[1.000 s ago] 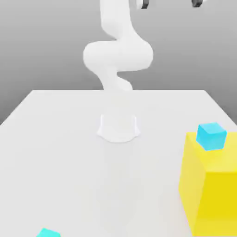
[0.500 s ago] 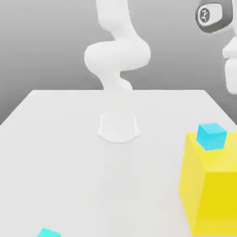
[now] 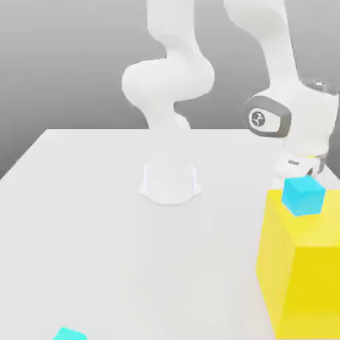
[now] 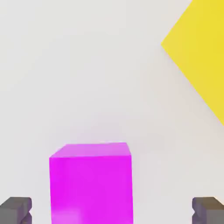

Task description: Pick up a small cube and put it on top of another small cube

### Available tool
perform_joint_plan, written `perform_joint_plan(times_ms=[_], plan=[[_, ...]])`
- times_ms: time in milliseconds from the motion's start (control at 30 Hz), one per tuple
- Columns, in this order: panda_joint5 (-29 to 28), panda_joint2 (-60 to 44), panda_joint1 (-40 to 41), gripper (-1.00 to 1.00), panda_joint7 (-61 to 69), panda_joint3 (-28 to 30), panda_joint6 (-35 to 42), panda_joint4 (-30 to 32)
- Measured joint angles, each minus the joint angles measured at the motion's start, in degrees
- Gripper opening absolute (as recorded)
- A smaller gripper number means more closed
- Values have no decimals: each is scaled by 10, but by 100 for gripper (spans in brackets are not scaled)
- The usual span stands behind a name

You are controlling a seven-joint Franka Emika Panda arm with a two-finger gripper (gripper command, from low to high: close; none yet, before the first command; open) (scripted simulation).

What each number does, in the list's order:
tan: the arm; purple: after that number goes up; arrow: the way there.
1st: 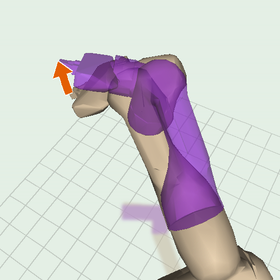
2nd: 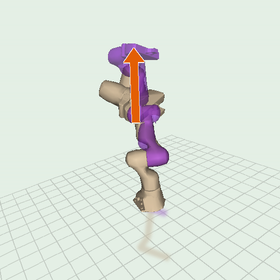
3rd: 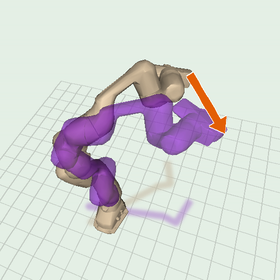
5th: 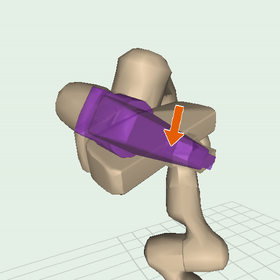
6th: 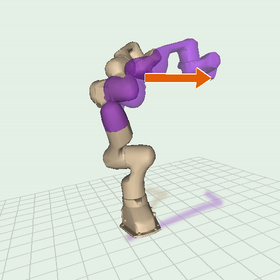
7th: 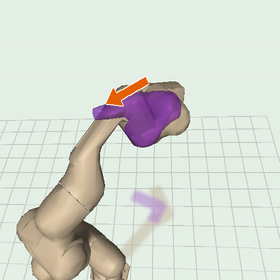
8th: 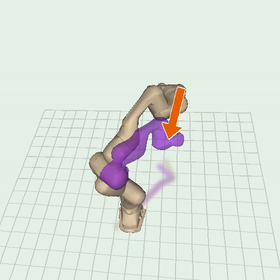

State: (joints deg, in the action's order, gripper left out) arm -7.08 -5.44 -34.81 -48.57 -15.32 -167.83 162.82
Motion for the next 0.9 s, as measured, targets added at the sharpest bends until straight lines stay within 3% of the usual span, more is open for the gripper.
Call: perform_joint_plan(times_ms=[133,167,400,633,900], plan=[[-76,-81,-78,0,-58,93,-69,-14],[-82,-92,-90,-100,-63,106,-78,-16],[-83,-90,-88,-100,-64,105,-77,-16],[57,43,-47,-100,39,28,29,10],[97,39,-58,-100,198,5,119,-42]])
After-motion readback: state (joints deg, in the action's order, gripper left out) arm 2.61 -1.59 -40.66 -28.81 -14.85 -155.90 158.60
